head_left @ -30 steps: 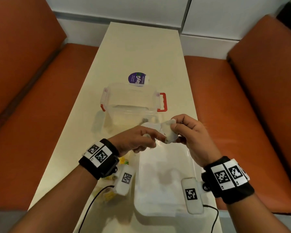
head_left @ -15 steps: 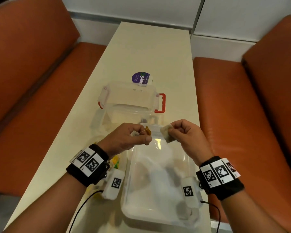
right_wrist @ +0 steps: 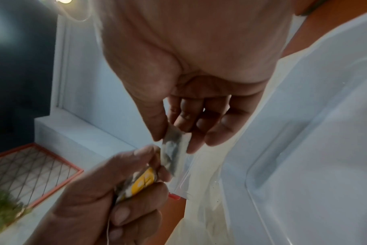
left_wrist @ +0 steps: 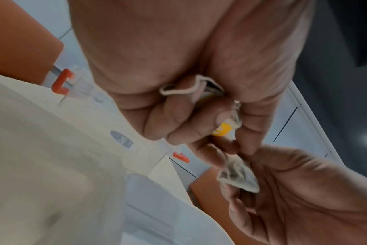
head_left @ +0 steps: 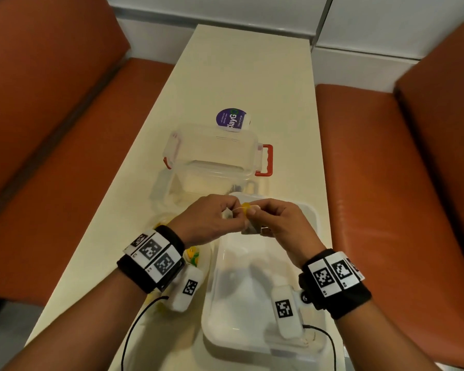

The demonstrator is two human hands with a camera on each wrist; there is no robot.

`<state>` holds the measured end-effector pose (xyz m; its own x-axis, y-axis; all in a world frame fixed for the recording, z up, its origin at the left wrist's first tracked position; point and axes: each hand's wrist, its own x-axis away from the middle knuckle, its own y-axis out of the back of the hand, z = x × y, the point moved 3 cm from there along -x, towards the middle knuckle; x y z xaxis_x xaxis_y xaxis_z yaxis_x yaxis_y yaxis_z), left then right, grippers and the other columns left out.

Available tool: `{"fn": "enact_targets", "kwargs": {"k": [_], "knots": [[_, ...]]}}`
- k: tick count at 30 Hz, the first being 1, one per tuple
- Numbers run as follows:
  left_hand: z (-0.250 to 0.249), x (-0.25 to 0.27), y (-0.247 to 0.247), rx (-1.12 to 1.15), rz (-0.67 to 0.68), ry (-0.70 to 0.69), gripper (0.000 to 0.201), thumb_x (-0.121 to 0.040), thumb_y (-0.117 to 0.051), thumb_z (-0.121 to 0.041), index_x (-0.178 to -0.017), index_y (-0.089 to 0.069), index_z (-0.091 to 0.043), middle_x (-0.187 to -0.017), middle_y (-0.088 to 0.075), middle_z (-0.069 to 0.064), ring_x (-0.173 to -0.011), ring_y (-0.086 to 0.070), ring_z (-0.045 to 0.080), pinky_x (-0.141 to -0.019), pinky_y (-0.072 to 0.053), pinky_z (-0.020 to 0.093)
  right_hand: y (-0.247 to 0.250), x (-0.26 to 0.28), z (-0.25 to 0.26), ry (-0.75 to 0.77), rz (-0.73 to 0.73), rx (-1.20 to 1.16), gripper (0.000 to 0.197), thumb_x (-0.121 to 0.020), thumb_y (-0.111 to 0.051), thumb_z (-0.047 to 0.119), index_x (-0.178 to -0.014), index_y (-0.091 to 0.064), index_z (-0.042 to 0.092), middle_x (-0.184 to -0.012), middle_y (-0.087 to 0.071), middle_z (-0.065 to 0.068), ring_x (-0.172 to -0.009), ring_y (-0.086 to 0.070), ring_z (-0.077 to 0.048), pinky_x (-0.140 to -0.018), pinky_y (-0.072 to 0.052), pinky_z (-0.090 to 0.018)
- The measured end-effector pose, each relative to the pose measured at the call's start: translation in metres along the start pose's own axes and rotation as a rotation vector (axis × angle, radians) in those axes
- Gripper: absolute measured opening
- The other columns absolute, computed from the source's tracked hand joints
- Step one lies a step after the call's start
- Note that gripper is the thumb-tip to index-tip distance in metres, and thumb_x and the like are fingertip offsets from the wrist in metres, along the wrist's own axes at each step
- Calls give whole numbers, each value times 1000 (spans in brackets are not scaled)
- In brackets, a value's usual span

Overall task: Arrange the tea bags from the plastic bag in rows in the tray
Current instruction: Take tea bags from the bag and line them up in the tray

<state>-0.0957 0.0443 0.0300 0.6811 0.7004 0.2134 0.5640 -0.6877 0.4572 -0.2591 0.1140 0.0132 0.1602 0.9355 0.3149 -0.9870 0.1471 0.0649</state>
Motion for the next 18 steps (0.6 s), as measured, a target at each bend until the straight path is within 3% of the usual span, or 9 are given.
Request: {"fn": "enact_targets", "kwargs": {"k": [2,4,6,11,18], "knots": [[5,-4,6,11,-16,7,14,-85,-76,-31,-89,-63,-26,-90,-68,-9,-92,-62,12,-87,-52,41,2,-3,-4,-22,-34,-43,13,-92,-70,19,-98,-77,9,-88,-73,-18,-82,-69,-32,-70,-52,-25],[11,-7,11,35,-62,42,26,-83,-79,-34,-100,-60,-29,-91,-70,-9,-93,-63,11,-82,-49,34,2,-5,-5,-32,-50,-74,12,-92,-69,18,-97,-76,8,-82,-70,-13,-76,-65,-21,-63,-50,-18],[17,-13,13,56,-107,79,32,-81,-80,-40,-105,-60,-31,-90,-73,-9,-92,-65,9,-81,-49,31,2,-7,-10,-42,-44,-63,13,-92,-70,22,-99,-76,13,-86,-71,-11,-79,-64,-16,-67,-49,-21],[24,-25,5,104,-123,112,13,-83,-79,-34,-87,-72,-24,-86,-72,-10,-90,-65,10,-87,-50,37,-3,-15,-18,-83,-39,-92,20,-90,-72,20,-109,-67,12,-96,-75,-16,-90,-71,-26,-76,-49,-29],[32,-36,0,25,-152,174,18,-77,-83,-39,-81,-71,-25,-84,-70,-11,-84,-60,7,-69,-43,27,3,-27,-30,-154,-31,-94,16,-85,-77,21,-99,-74,13,-95,-77,-7,-80,-66,-9,-79,-44,-29]]}}
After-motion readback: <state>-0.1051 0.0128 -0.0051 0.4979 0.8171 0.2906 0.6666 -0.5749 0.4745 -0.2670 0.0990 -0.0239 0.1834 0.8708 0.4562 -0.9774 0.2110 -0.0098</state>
